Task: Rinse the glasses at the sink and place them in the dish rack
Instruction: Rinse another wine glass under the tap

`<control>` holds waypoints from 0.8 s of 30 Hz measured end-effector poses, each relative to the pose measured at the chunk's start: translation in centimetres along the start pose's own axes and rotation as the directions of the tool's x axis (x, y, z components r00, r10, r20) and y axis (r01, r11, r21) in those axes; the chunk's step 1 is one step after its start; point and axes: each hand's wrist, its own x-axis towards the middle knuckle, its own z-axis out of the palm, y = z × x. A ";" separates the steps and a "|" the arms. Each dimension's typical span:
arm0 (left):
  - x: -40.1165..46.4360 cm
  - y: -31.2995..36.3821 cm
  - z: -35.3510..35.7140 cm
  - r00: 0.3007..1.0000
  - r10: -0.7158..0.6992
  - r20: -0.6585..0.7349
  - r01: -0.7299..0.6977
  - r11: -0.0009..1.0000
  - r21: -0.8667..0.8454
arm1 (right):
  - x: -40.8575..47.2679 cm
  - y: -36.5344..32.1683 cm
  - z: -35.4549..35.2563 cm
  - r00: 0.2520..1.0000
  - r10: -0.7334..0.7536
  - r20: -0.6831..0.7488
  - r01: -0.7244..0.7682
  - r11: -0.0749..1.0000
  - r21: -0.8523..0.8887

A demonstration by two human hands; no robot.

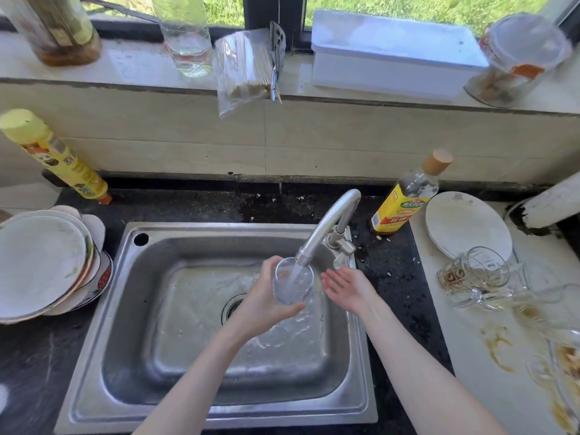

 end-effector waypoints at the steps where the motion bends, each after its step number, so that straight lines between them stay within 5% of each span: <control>1: 0.0 -0.1 0.1 1.000 0.009 -0.007 -0.009 1.000 0.009 | 0.1 0.0 0.0 1.000 0.003 -0.004 -0.003 1.000 0.003; 9: 0.1 -0.9 0.3 0.997 0.046 -0.064 -0.041 0.996 0.082 | 0.1 -0.5 0.2 0.999 -0.024 -0.028 0.025 1.000 0.012; 20: 0.4 0.2 0.2 0.995 0.056 -0.086 -0.044 0.991 0.129 | -1.7 -5.2 0.0 0.994 -0.057 0.096 0.014 0.917 0.399; 24: 0.3 -0.1 0.0 0.993 0.023 -0.112 -0.011 0.994 0.106 | -1.9 -4.4 -0.3 0.991 -0.086 0.107 0.047 0.946 0.322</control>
